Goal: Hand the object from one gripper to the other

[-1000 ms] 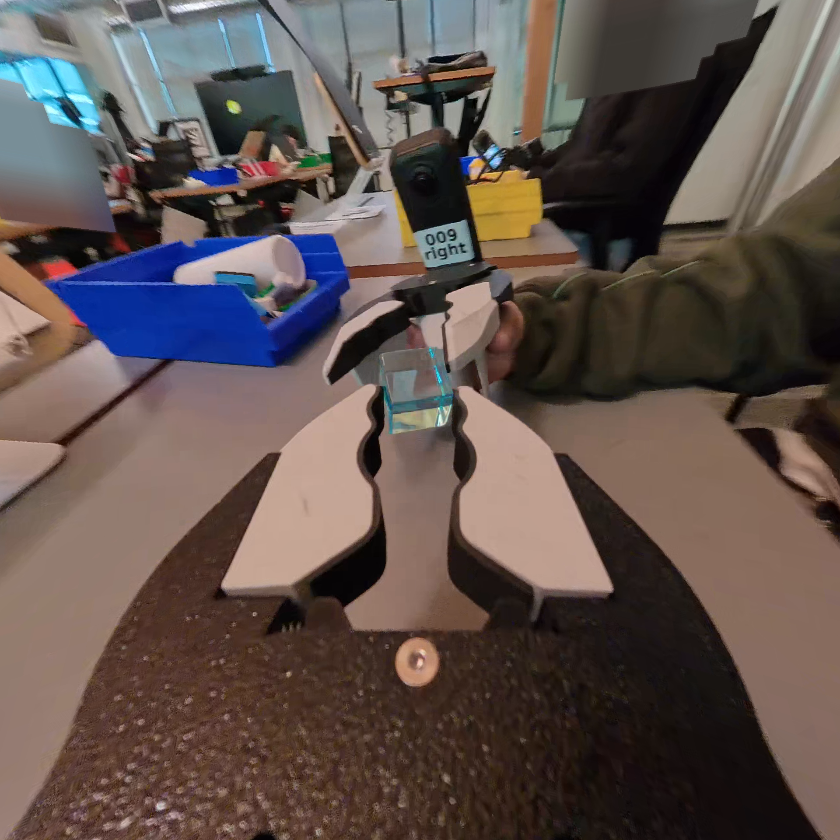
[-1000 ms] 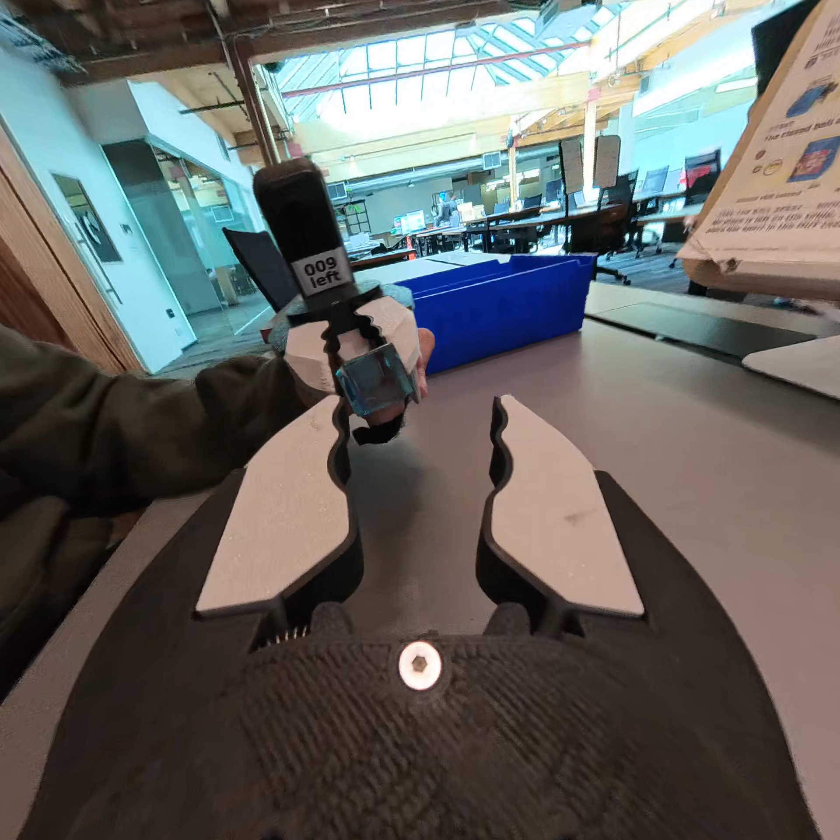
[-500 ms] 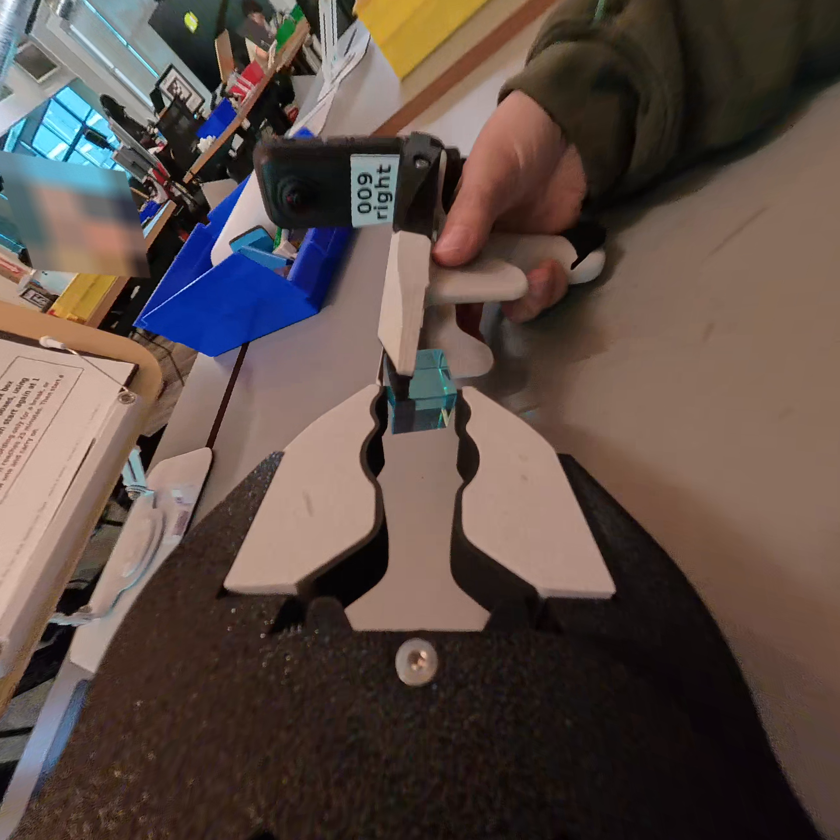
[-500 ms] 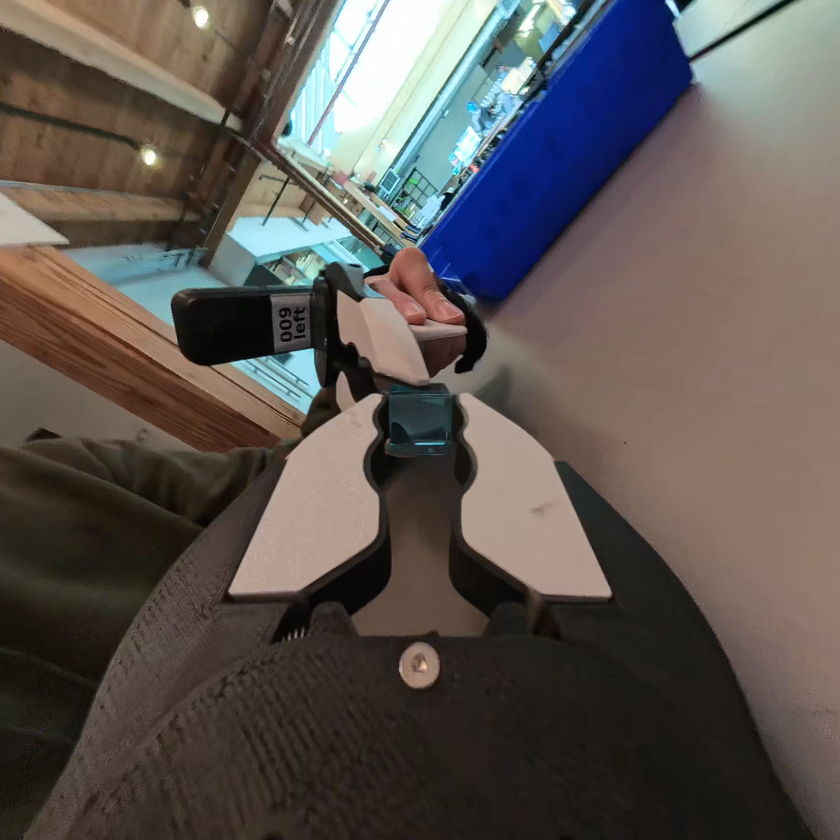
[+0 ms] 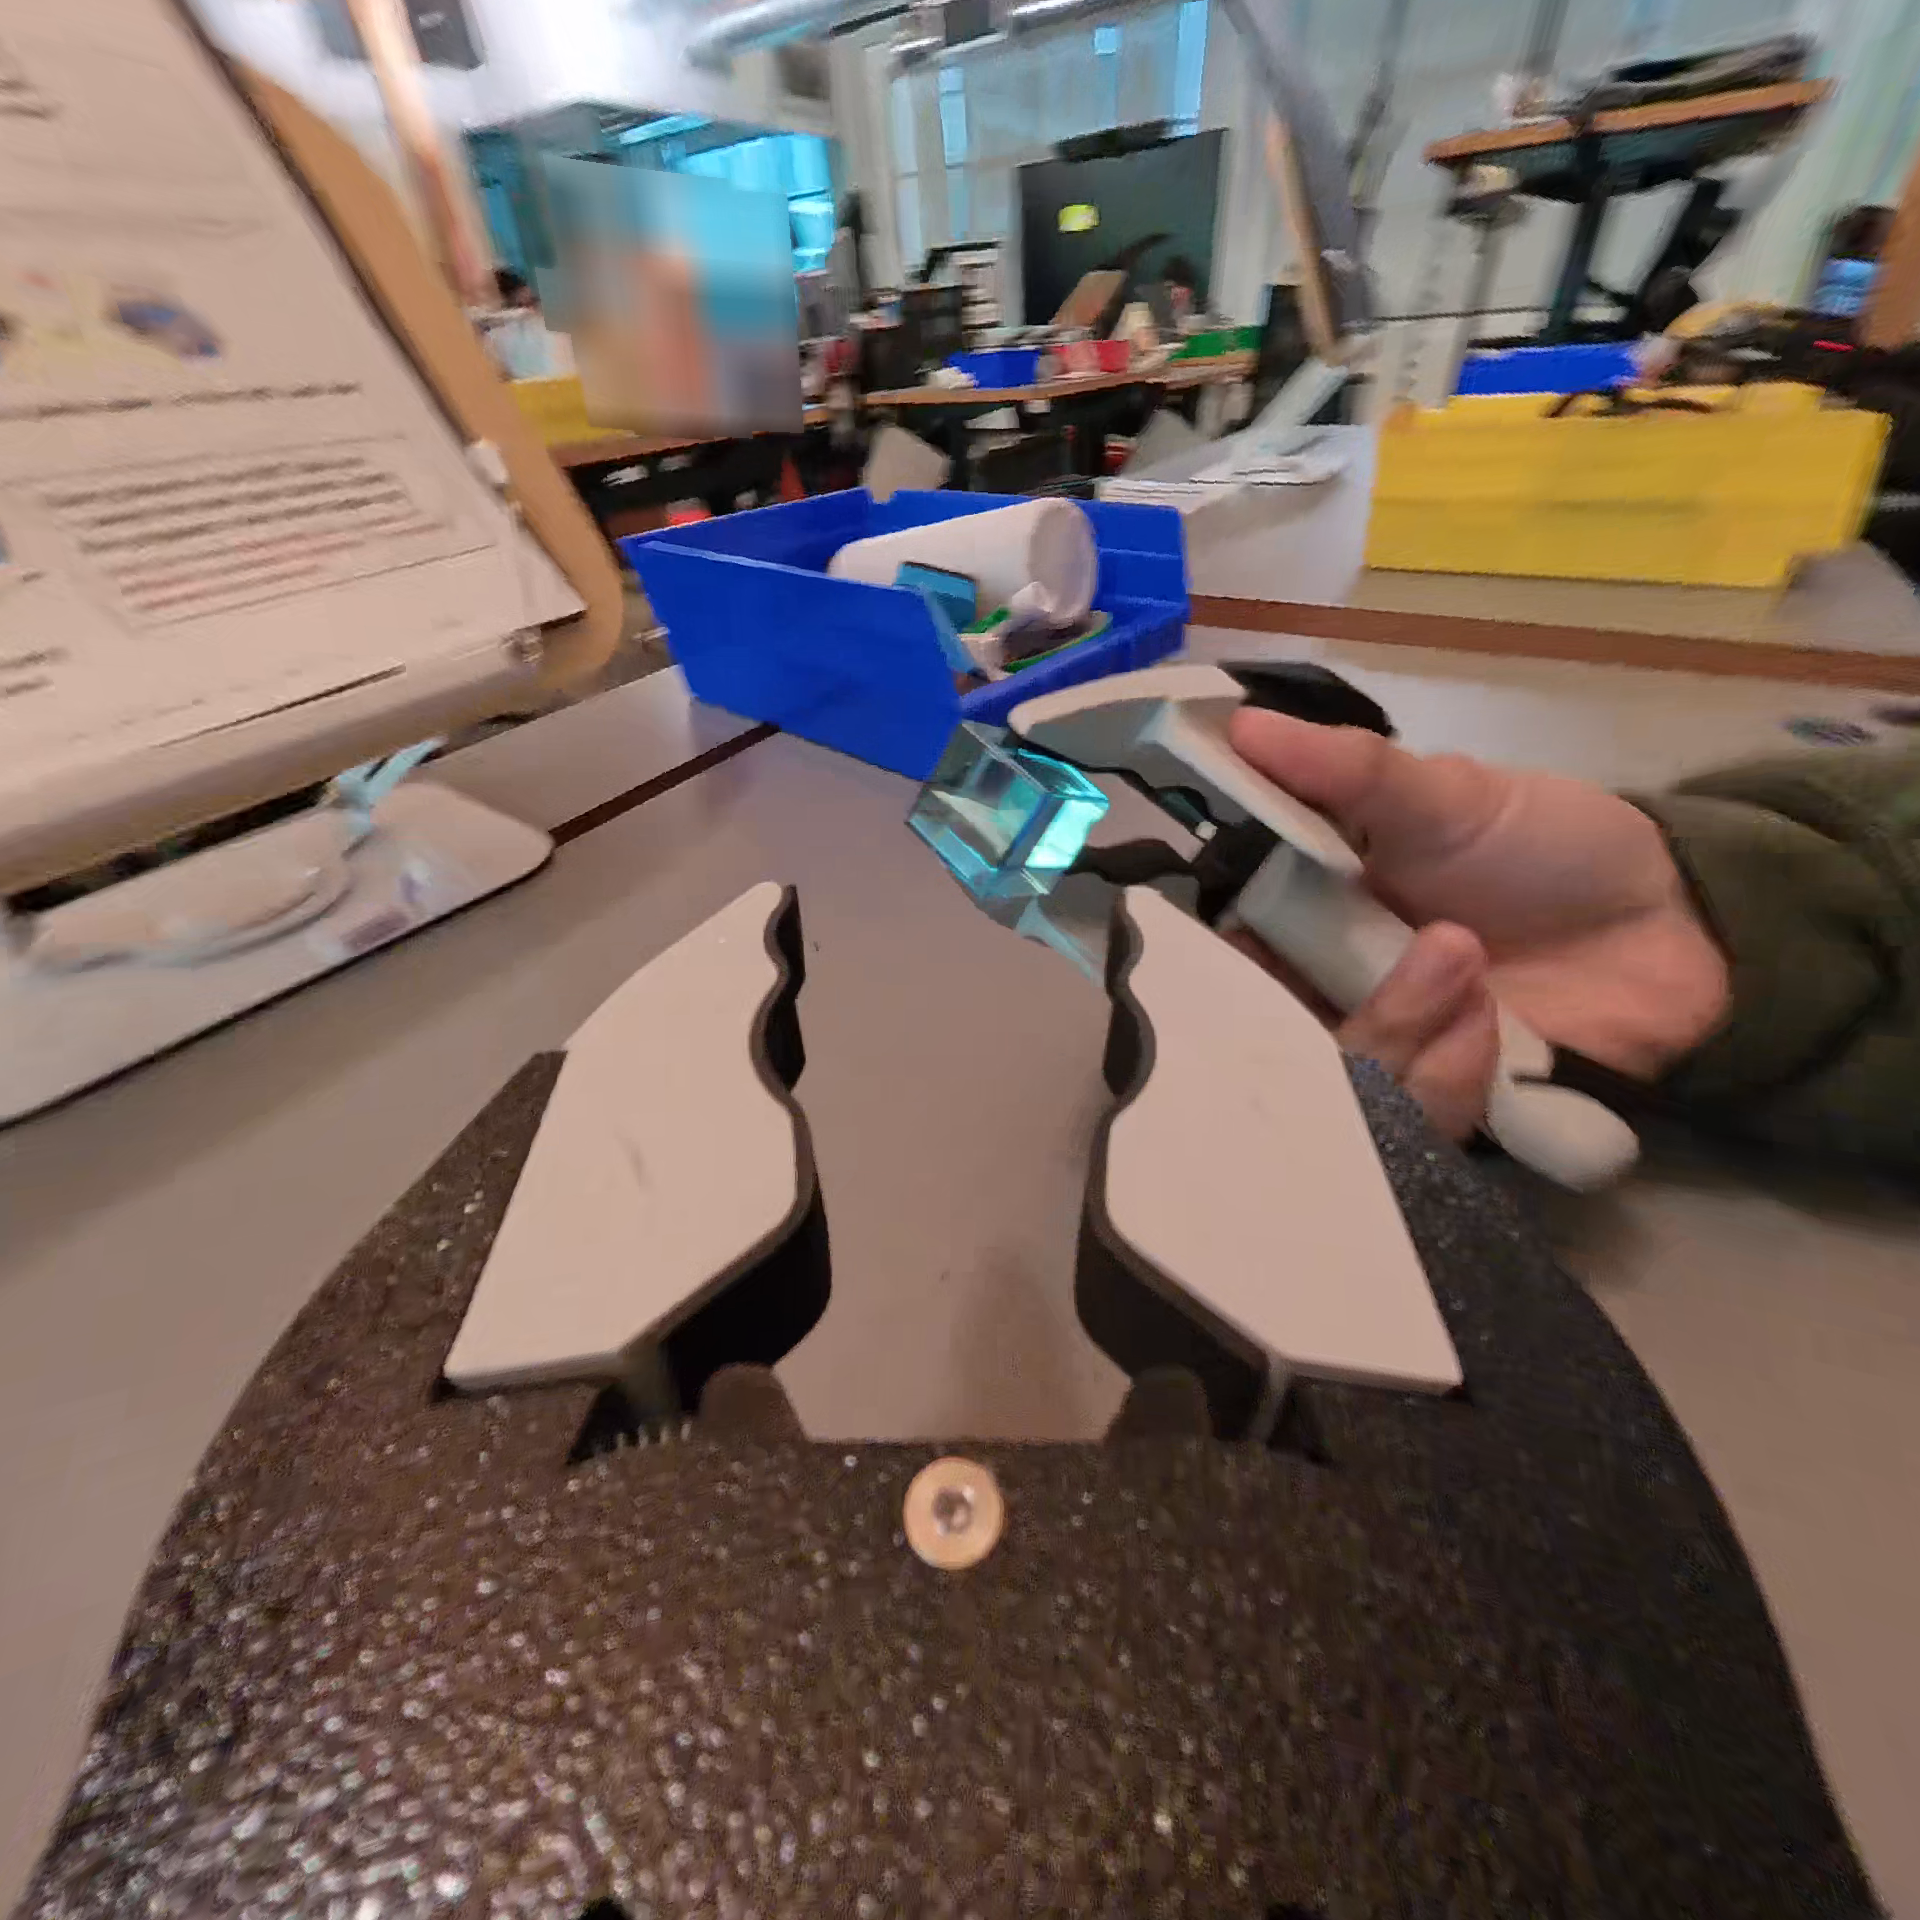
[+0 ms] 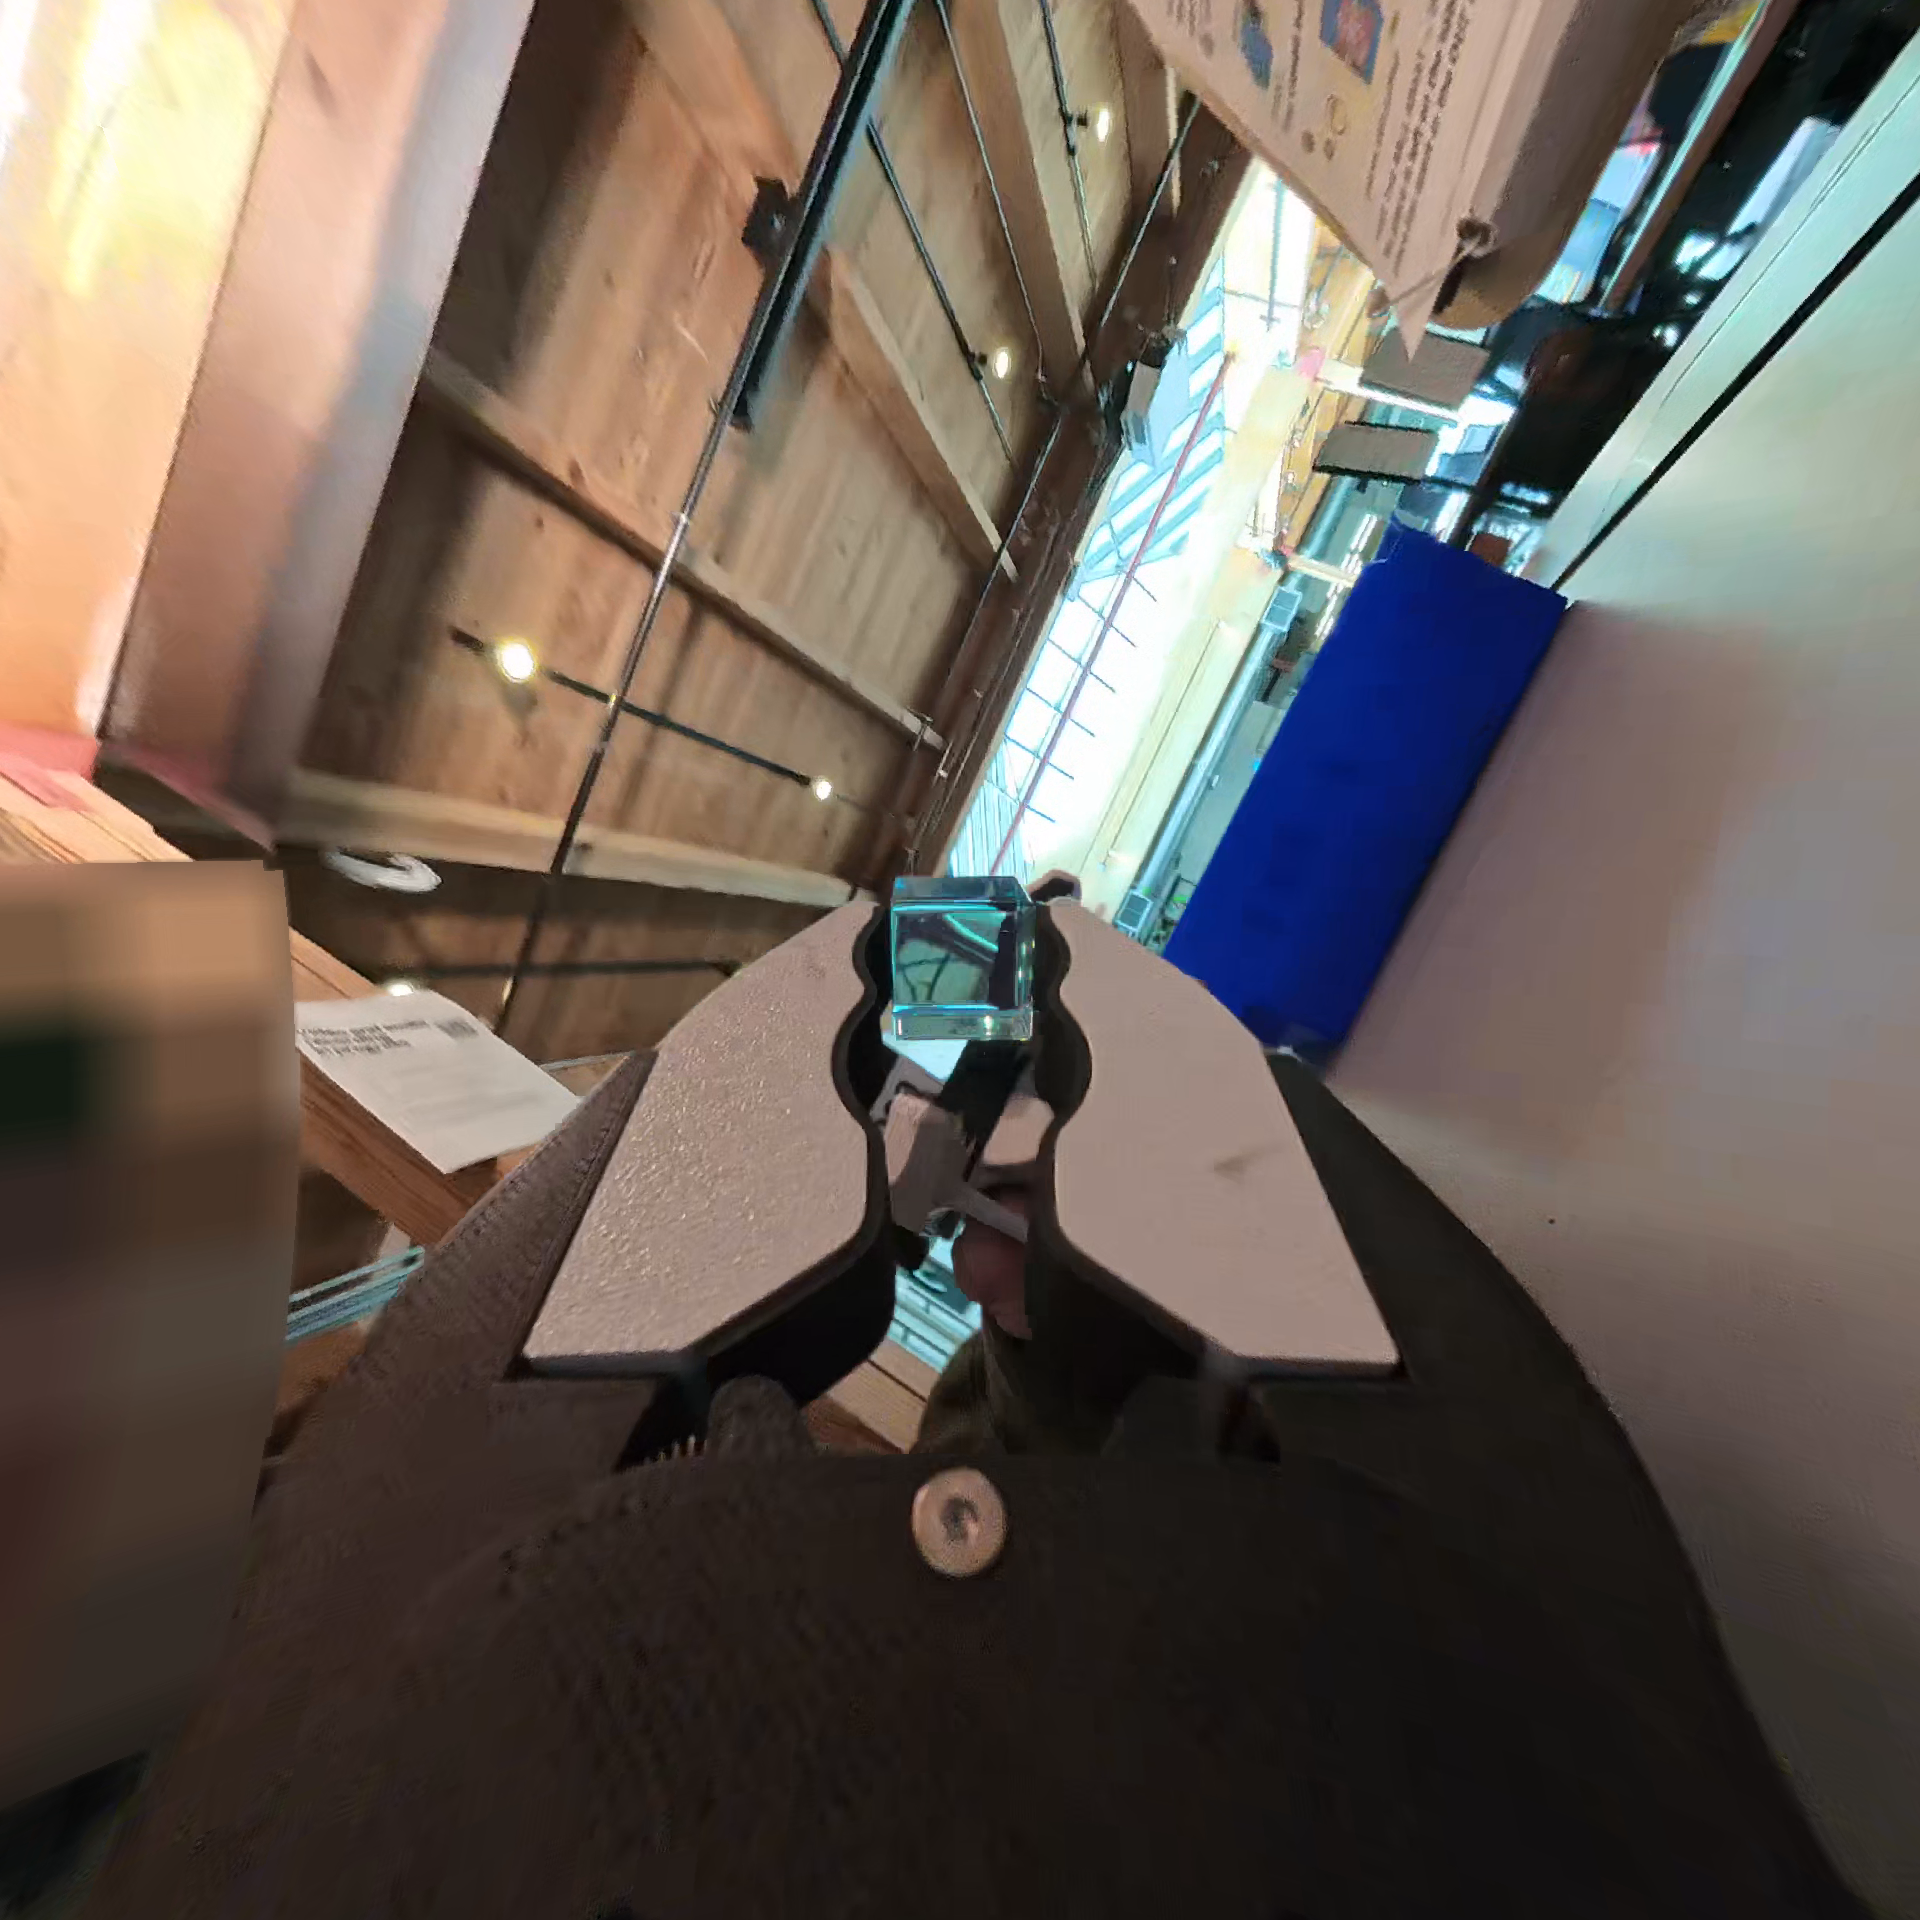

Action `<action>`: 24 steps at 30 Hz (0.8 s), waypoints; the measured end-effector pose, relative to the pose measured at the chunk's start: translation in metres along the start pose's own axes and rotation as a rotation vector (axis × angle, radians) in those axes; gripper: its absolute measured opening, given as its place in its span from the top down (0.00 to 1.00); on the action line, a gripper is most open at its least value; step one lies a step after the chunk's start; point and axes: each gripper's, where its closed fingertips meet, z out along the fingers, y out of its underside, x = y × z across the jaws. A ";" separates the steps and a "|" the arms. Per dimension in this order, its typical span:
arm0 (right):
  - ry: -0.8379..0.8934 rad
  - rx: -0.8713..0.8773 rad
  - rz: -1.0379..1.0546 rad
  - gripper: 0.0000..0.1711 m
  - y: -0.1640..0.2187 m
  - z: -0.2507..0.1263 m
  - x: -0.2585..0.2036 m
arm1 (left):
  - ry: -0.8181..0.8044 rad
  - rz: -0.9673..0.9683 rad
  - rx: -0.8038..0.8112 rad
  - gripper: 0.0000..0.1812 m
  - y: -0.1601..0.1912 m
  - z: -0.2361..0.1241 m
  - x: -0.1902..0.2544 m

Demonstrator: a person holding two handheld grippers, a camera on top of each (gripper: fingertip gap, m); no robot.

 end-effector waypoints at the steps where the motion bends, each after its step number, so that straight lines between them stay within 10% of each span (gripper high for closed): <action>1: 0.002 0.019 0.006 0.85 0.000 0.000 0.001 | -0.044 0.011 0.005 0.69 -0.001 0.001 -0.001; 10: -0.086 0.062 0.067 0.85 0.017 0.013 -0.007 | -0.335 0.740 -0.005 0.76 -0.013 -0.001 0.010; 18: -0.116 -0.024 -0.067 0.84 0.025 0.018 -0.019 | -0.297 0.640 0.014 0.85 -0.023 -0.006 0.006; 24: -0.014 -0.321 -0.576 0.67 0.026 0.001 -0.024 | 0.228 0.265 0.041 0.85 -0.013 -0.019 0.025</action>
